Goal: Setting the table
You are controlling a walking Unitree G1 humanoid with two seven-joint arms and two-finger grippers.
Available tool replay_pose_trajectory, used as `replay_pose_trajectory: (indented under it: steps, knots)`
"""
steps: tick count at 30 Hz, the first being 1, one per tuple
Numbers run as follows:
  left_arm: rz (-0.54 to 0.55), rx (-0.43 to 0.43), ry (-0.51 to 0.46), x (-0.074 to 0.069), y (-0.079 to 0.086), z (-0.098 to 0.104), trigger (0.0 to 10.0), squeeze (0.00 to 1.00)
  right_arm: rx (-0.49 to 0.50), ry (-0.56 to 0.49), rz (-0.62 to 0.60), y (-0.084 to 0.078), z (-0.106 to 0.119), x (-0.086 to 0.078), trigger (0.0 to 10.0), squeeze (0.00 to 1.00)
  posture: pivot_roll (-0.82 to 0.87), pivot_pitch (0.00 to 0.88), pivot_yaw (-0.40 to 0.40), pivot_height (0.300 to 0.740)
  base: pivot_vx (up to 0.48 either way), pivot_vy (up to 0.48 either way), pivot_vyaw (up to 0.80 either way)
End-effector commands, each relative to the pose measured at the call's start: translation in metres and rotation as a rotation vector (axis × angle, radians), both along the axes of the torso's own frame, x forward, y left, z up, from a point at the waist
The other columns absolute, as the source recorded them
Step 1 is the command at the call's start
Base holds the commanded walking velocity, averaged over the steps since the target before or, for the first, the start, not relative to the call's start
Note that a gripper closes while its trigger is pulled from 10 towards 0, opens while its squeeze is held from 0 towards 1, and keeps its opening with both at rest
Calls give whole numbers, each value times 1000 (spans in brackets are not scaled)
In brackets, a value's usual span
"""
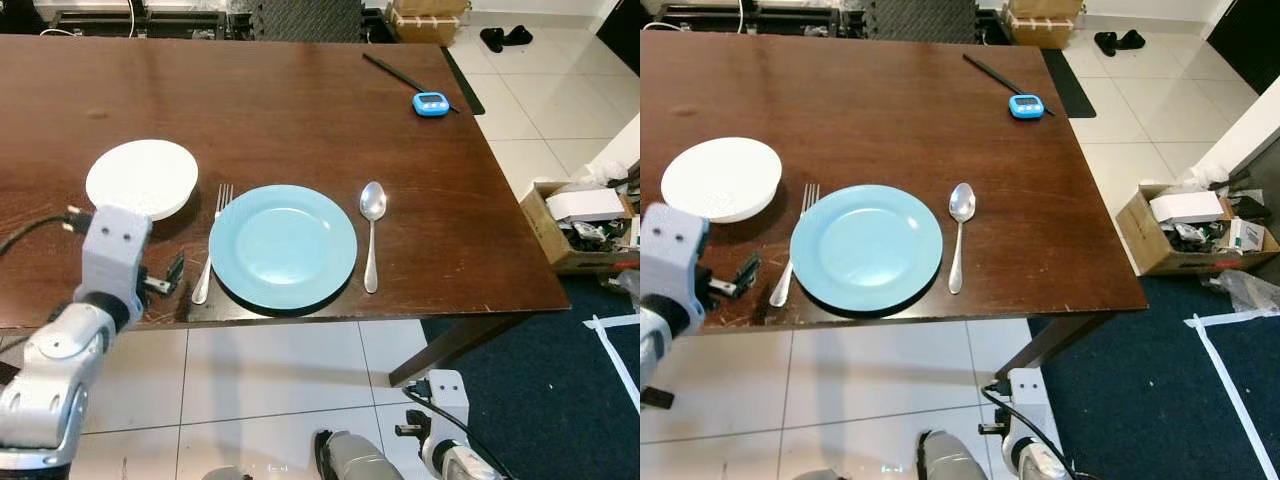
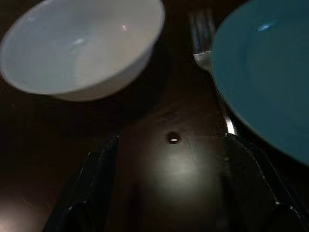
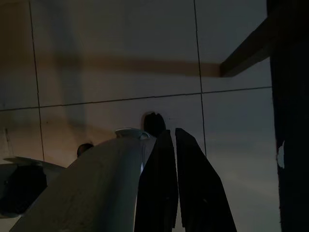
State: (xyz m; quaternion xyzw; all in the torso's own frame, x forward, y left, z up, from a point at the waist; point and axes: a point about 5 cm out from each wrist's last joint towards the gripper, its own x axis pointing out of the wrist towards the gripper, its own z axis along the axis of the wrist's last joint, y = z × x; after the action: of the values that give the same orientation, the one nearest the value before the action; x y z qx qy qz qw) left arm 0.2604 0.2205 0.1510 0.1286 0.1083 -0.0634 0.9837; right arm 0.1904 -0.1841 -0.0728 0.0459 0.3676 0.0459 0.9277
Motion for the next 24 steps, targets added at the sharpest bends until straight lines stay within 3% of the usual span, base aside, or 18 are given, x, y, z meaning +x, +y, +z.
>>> replay_pose_trajectory:
  steps: [1, 9, 24]
  knots:
    - [-10, -11, 31, -3, -4, -10, 10000, 0, -5, 15, 5, -1, -2, -5, 10000, 0, 28, 132, -24, 740, 0, 0, 0]
    - [30, 1, 2, 5, -3, -17, 10000, 0, -7, 9, 12, -2, -1, -2, 10000, 0, 23, 142, -28, 740, 0, 0, 0]
    - [39, -34, 38, 15, -9, -34, 10000, 0, -7, 13, 21, -1, -2, -4, 10000, 0, 11, 145, -33, 740, 0, 0, 0]
